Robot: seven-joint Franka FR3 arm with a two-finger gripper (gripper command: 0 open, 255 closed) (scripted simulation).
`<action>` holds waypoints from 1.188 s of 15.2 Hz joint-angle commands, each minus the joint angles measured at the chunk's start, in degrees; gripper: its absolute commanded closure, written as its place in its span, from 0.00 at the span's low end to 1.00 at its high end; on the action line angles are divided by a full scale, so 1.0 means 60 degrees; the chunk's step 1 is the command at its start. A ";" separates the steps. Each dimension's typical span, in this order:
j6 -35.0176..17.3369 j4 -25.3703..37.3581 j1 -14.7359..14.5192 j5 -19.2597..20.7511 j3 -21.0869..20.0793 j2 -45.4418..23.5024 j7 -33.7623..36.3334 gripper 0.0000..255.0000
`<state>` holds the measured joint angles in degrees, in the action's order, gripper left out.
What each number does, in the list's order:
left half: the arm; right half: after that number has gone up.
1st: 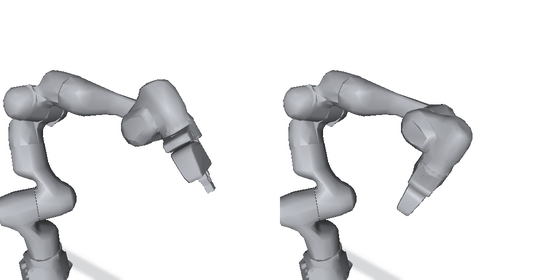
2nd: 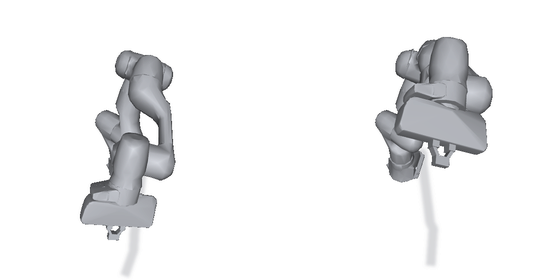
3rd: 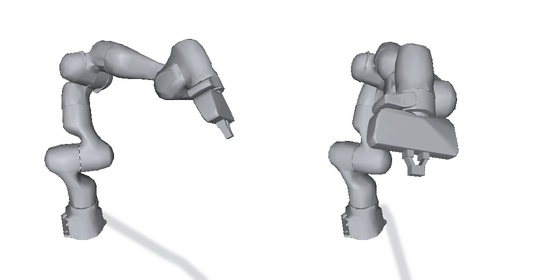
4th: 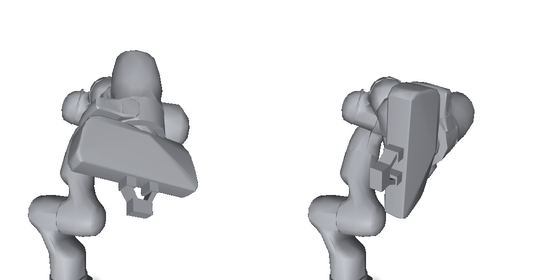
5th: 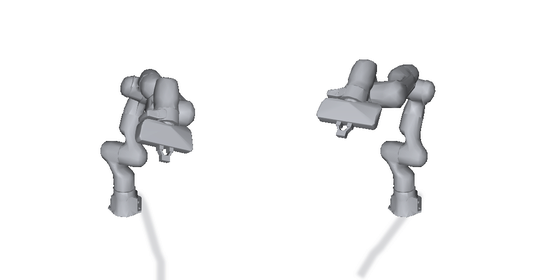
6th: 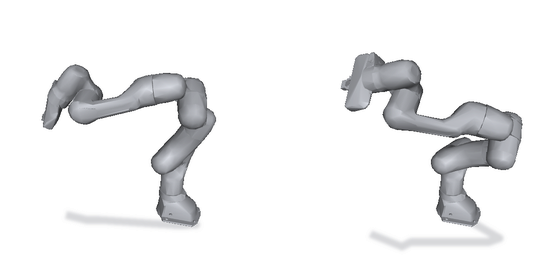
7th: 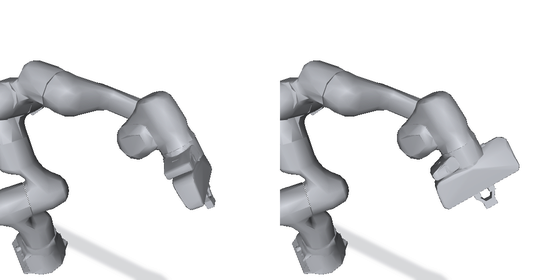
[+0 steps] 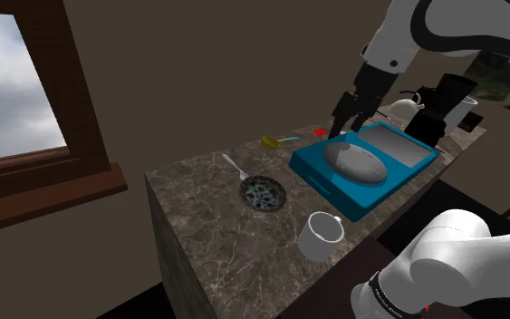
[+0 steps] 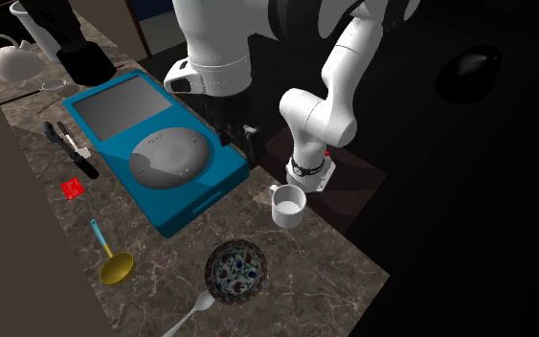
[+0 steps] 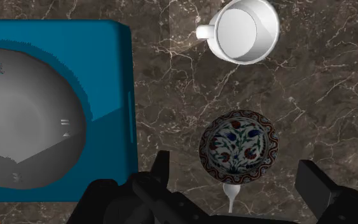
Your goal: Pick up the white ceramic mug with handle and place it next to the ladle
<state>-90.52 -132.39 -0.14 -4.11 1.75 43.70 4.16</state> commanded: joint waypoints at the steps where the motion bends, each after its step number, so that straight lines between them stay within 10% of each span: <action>1: 0.0000 0.0000 0.0000 0.0000 0.0000 0.0000 0.0000 0.00; 18: -0.3007 -0.5494 -0.1361 -0.1791 -0.3061 0.2661 0.2573 0.00</action>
<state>-107.13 -163.58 -7.42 -13.78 -15.20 59.22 18.48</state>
